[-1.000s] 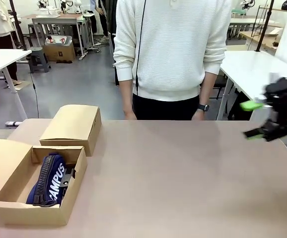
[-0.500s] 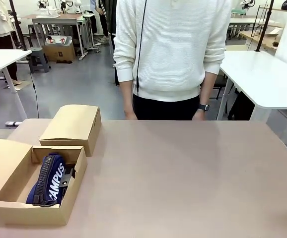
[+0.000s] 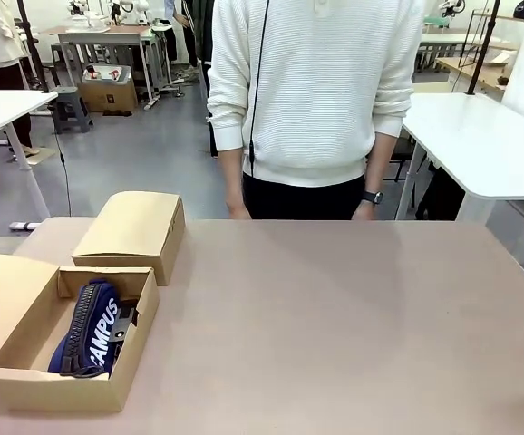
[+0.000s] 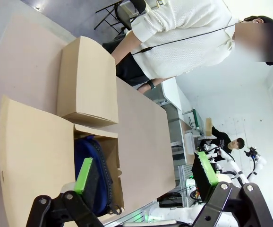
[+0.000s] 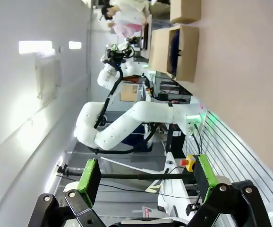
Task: Place items inside the box.
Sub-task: Close the lid of the Mailer Box closest to the robot.
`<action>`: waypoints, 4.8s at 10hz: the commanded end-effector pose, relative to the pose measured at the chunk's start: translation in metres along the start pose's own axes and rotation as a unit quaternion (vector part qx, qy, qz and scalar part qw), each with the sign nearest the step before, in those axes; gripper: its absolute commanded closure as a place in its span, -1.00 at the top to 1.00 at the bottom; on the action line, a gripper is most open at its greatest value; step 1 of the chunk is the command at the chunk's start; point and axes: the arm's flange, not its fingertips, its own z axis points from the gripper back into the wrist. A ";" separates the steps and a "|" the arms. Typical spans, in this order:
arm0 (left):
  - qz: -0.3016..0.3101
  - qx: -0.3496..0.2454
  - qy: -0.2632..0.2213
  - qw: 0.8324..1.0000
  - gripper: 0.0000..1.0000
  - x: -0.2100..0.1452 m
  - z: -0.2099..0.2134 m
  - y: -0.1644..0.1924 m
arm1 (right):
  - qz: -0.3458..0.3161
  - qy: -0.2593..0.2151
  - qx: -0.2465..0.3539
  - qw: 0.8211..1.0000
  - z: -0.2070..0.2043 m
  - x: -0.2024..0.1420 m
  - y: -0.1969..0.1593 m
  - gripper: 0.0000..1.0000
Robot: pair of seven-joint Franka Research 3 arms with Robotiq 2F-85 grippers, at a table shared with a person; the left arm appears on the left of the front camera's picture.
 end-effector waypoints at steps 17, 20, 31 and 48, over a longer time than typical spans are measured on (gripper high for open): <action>-0.391 -0.025 -0.042 0.919 1.00 0.019 -0.014 -0.027 | 0.004 -0.002 0.005 1.000 0.003 -0.002 0.000 1.00; -0.604 -0.215 0.191 0.744 1.00 0.028 -0.025 0.007 | 0.004 -0.002 0.005 1.000 0.003 -0.002 0.000 1.00; -0.702 -0.170 0.278 0.633 1.00 0.024 -0.019 0.035 | 0.004 -0.002 0.005 1.000 0.003 -0.002 0.000 1.00; -0.689 -0.125 0.346 0.625 1.00 0.053 -0.007 0.087 | 0.004 -0.002 0.005 1.000 0.003 -0.002 0.000 1.00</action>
